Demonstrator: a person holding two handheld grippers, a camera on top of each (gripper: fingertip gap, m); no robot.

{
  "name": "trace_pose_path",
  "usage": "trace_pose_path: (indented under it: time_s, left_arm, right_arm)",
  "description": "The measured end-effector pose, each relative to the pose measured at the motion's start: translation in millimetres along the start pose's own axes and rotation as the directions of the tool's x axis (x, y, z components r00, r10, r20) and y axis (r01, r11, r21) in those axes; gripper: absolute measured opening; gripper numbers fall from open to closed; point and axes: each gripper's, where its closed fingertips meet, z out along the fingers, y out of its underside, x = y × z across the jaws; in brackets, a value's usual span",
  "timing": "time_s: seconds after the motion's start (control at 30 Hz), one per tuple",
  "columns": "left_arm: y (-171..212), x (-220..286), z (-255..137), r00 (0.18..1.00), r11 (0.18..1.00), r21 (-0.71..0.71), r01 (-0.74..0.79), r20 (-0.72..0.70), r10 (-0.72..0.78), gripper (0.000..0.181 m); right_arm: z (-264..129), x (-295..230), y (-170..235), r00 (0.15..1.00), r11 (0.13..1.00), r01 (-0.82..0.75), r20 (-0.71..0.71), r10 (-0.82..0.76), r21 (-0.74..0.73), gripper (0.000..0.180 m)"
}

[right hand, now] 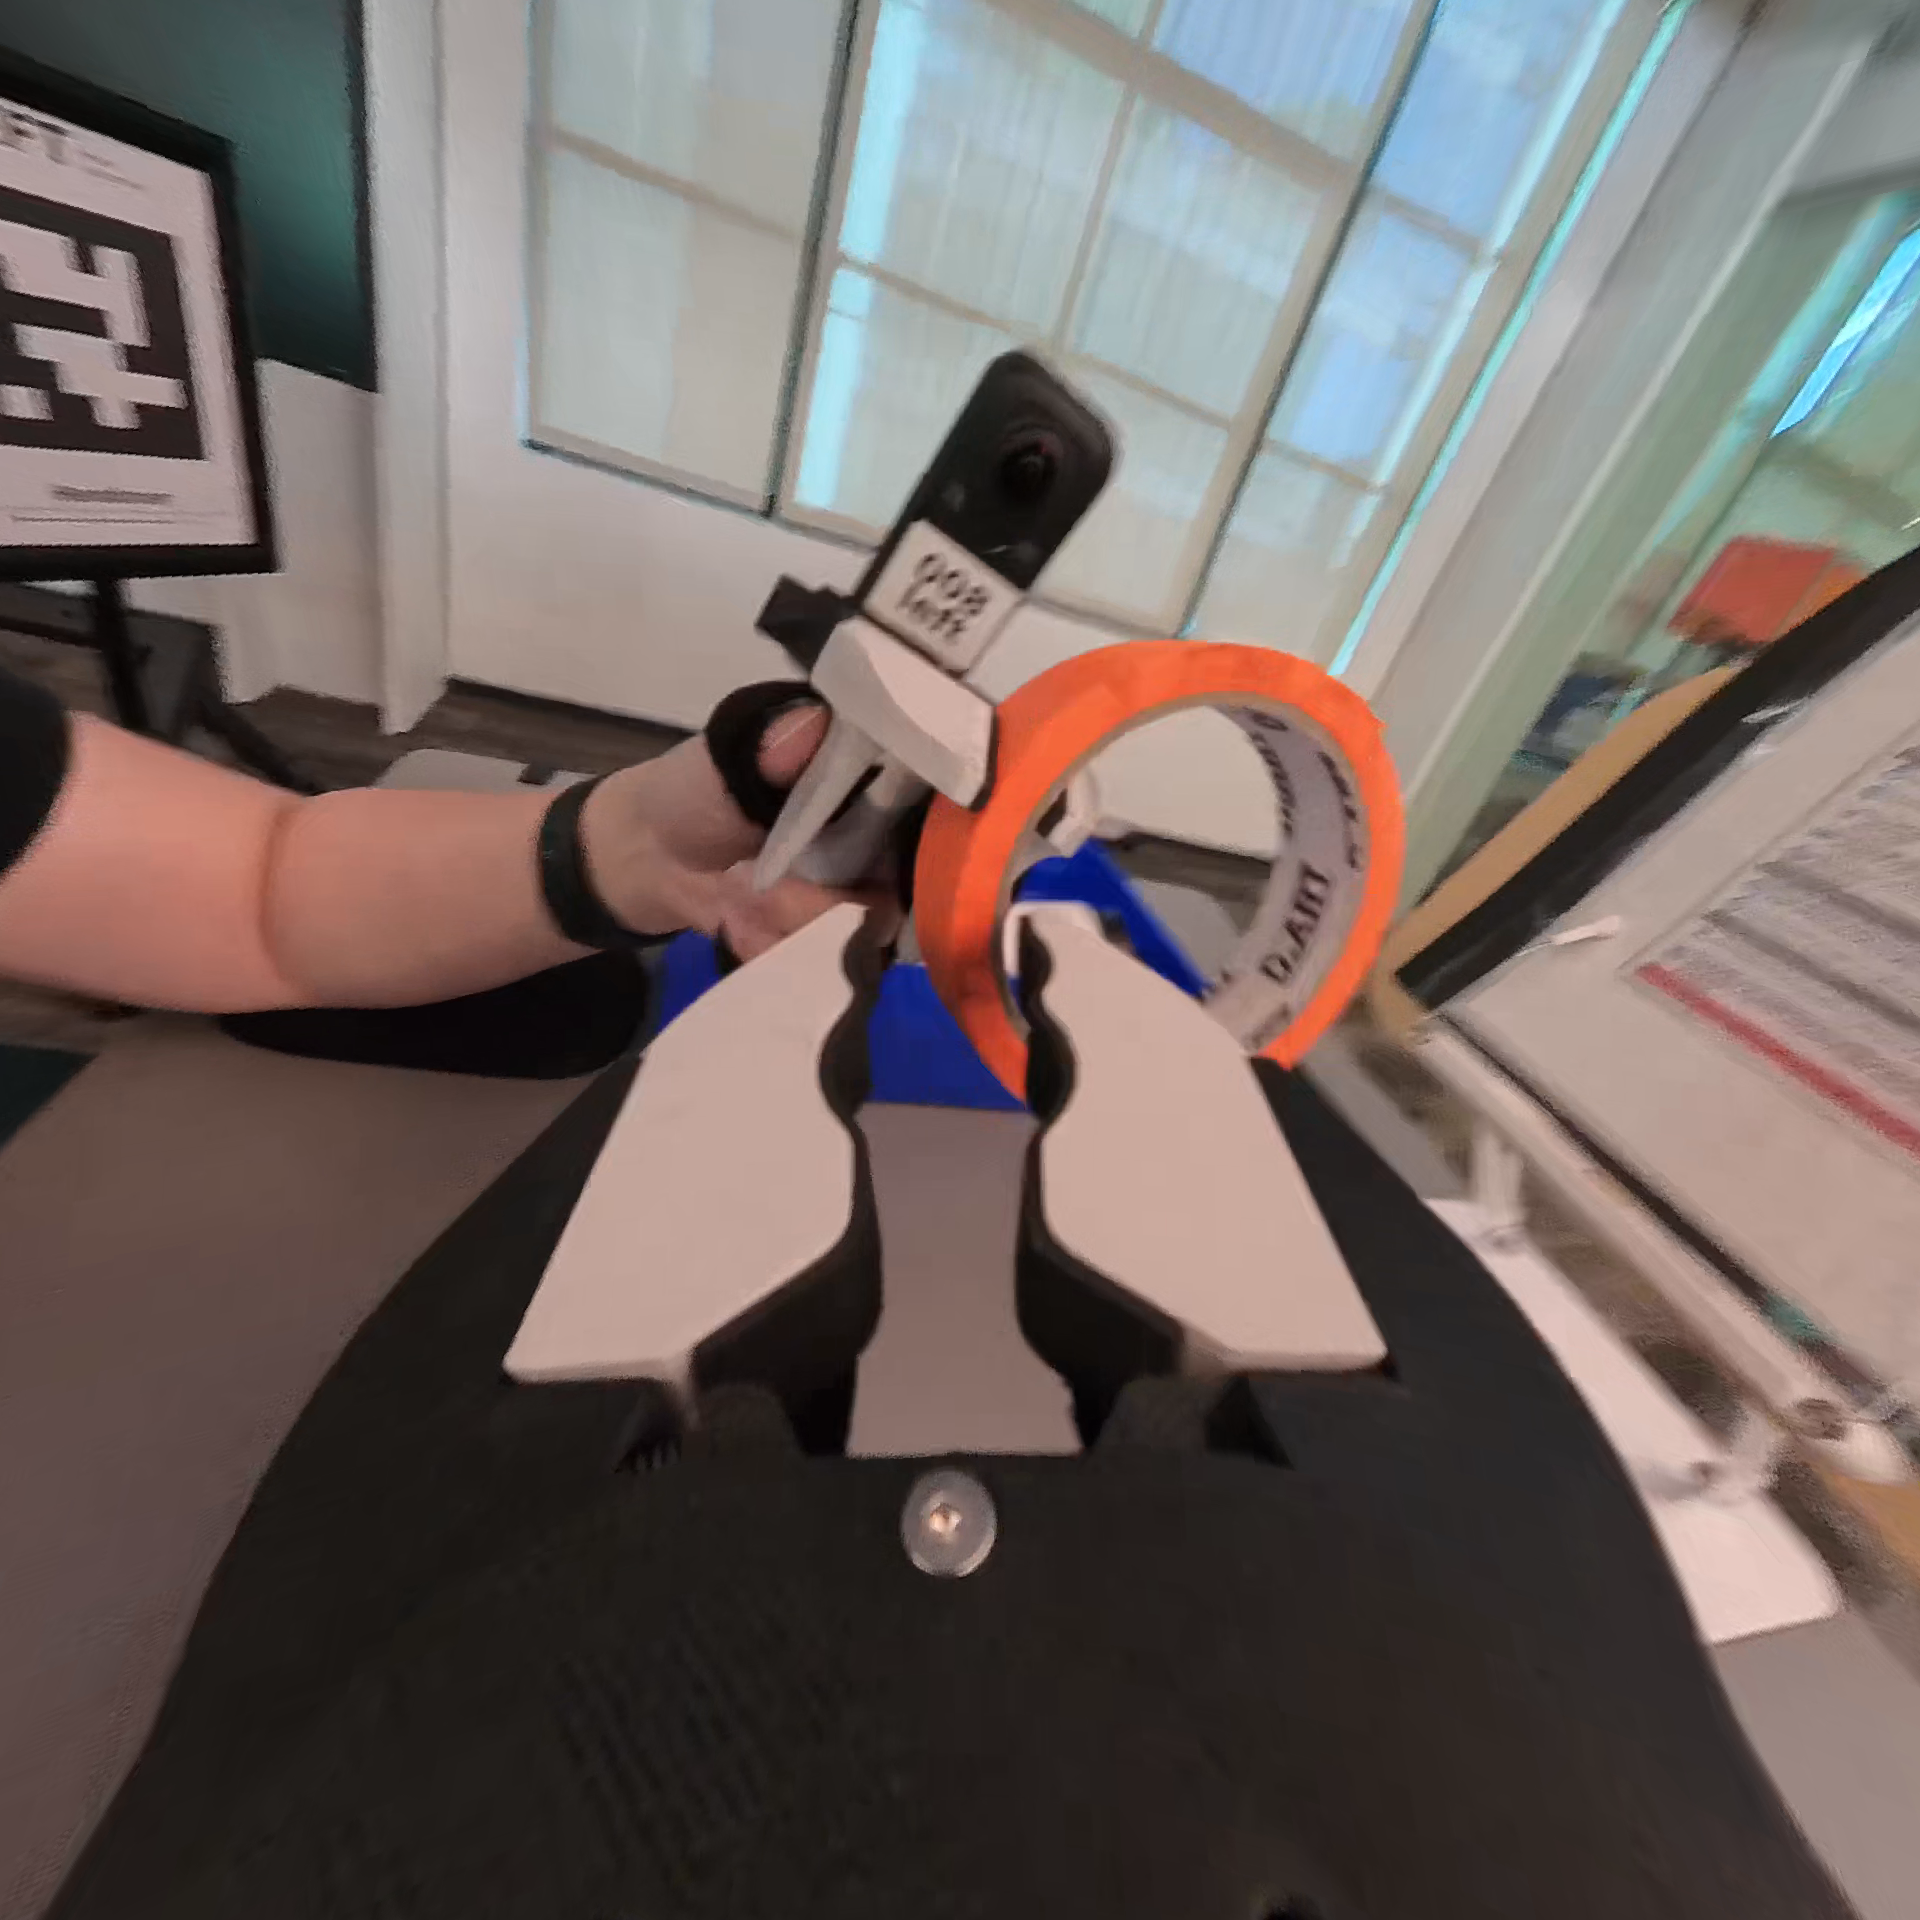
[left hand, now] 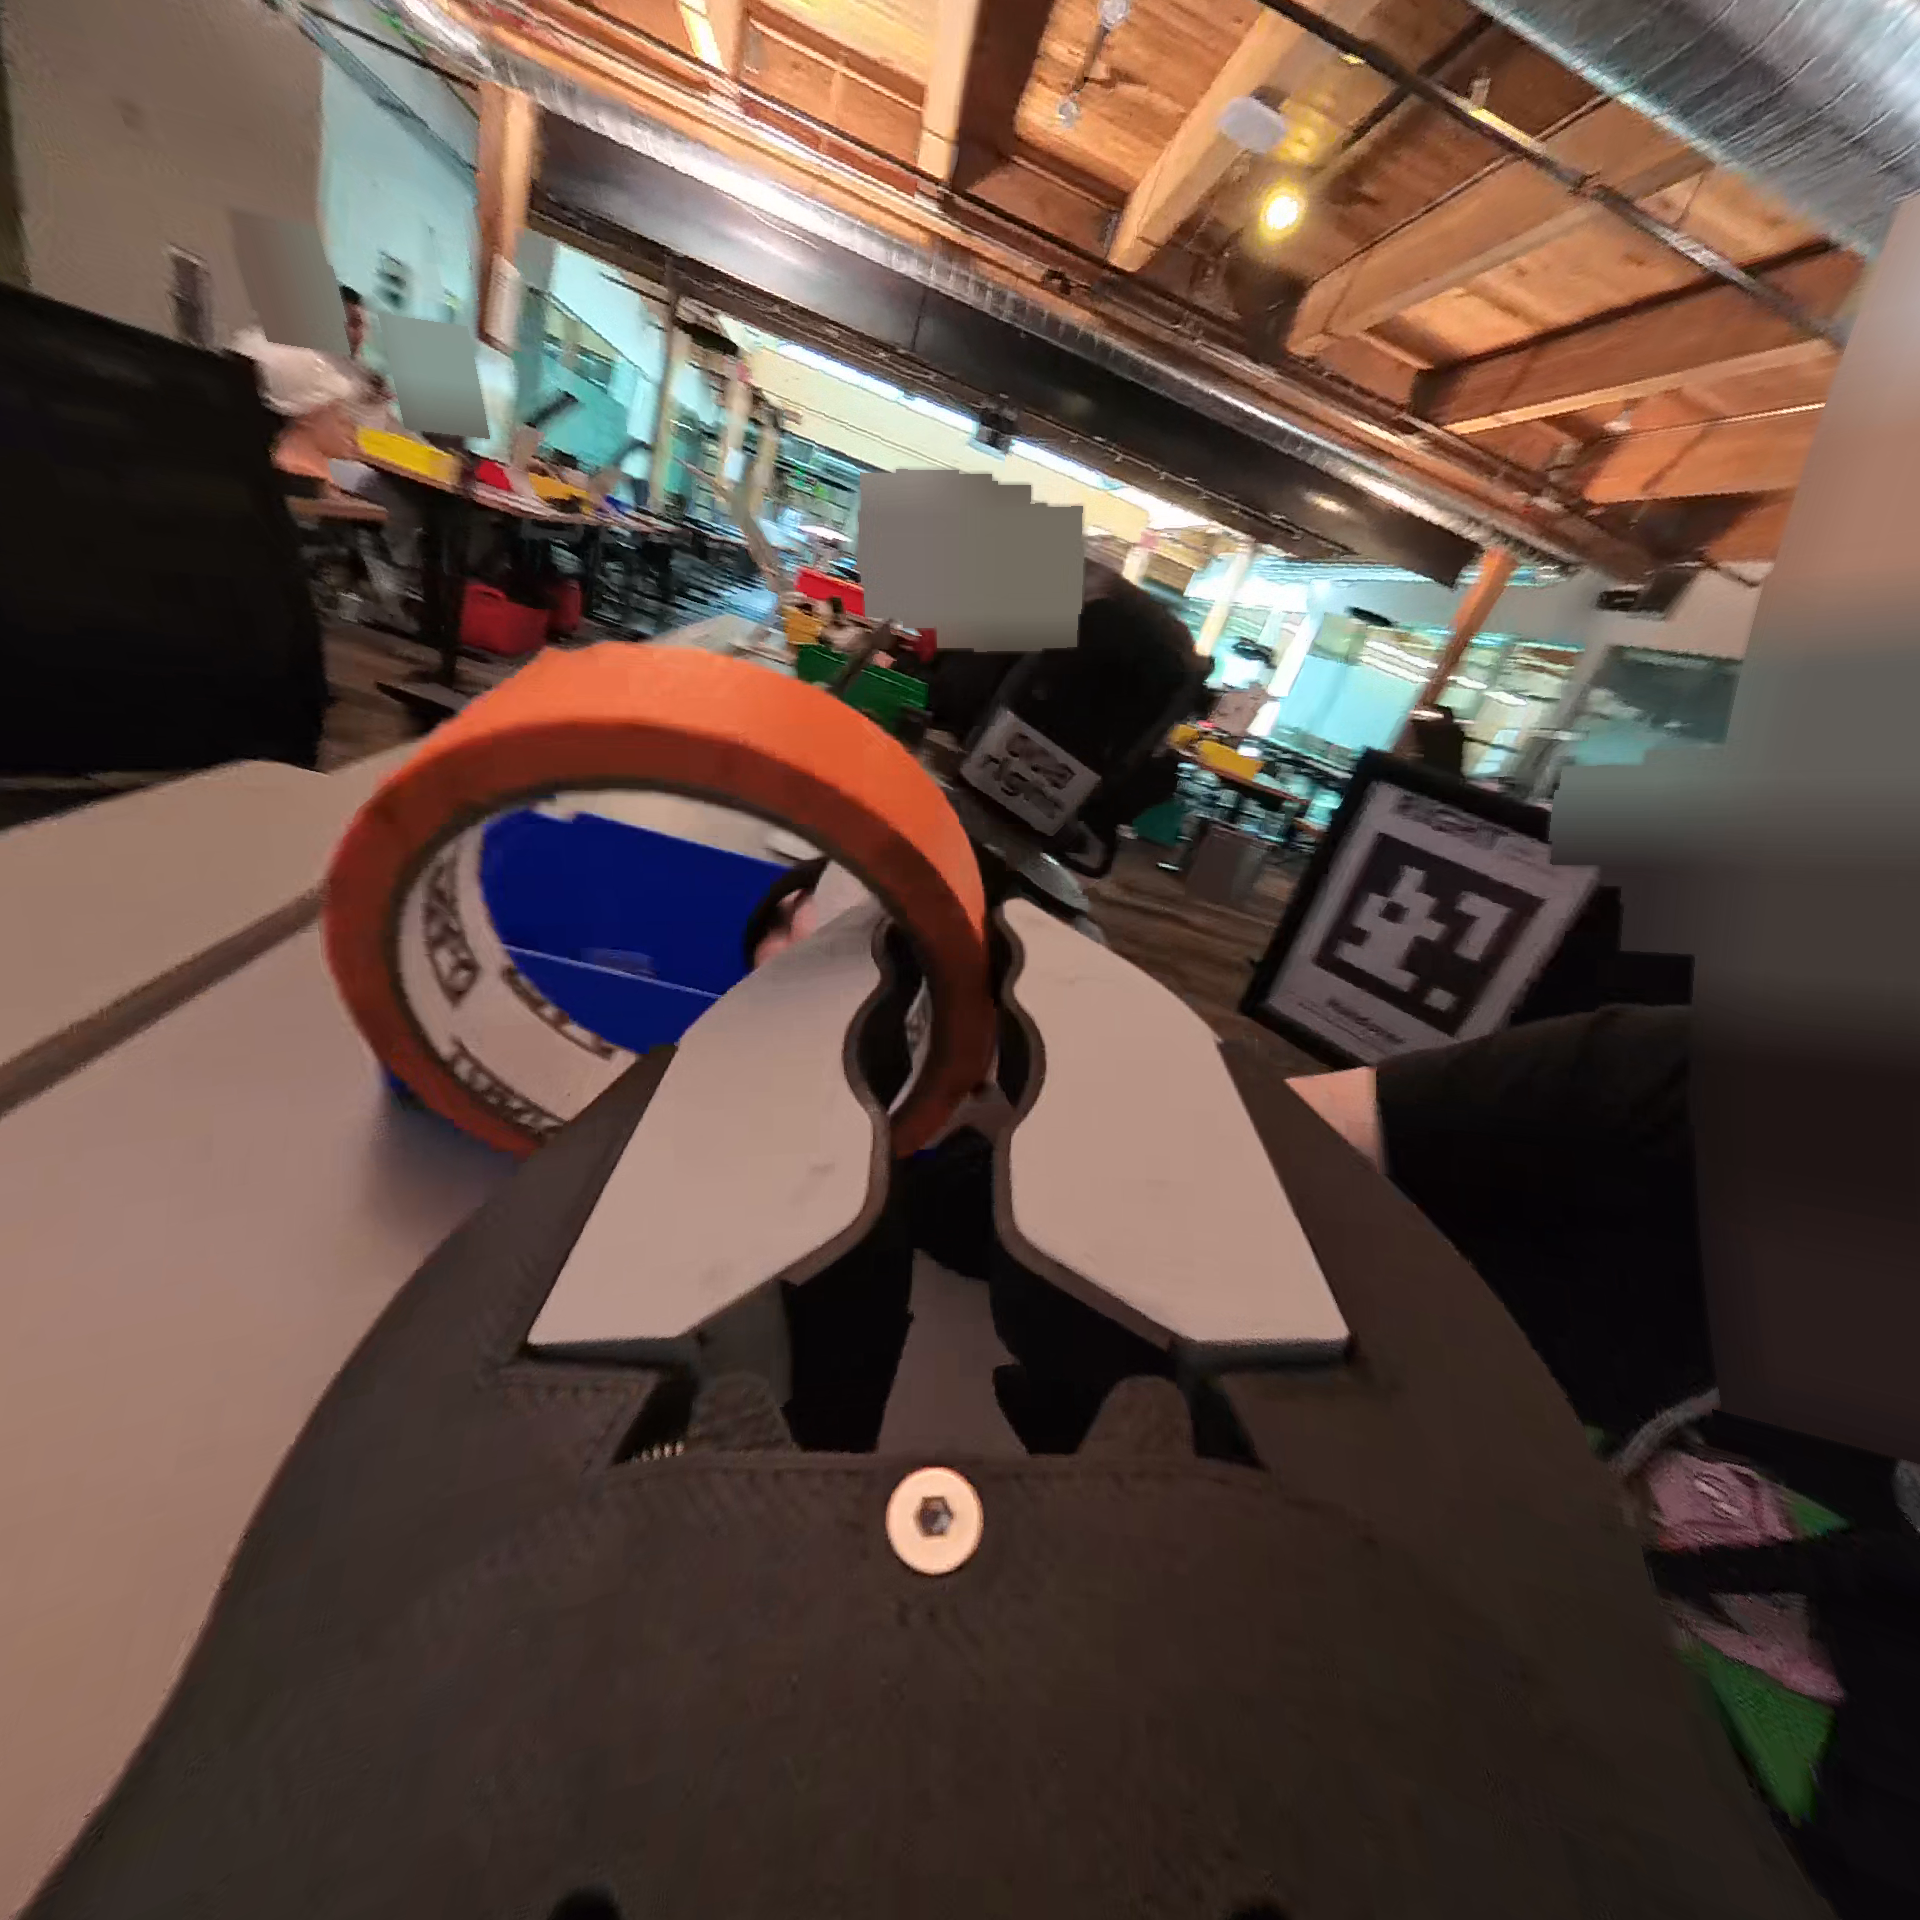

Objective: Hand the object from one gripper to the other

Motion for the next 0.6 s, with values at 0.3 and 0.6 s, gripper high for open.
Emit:
trace_pose_path:
  time_s: [0.3,0.6]
  left_arm:
    - [-5,-63,-35,0.338,0.563,-0.586,-0.583,0.454,0.824,0.01]
    - [47,-98,-31,-0.101,-0.04,-0.928,-0.369,-0.003,0.995,0.01]
  right_arm:
    - [-22,48,-11,0.947,0.959,-0.266,-0.162,0.278,0.092,0.041]
    - [-5,51,19,0.895,0.952,-0.291,-0.379,0.236,-0.093,0.06]
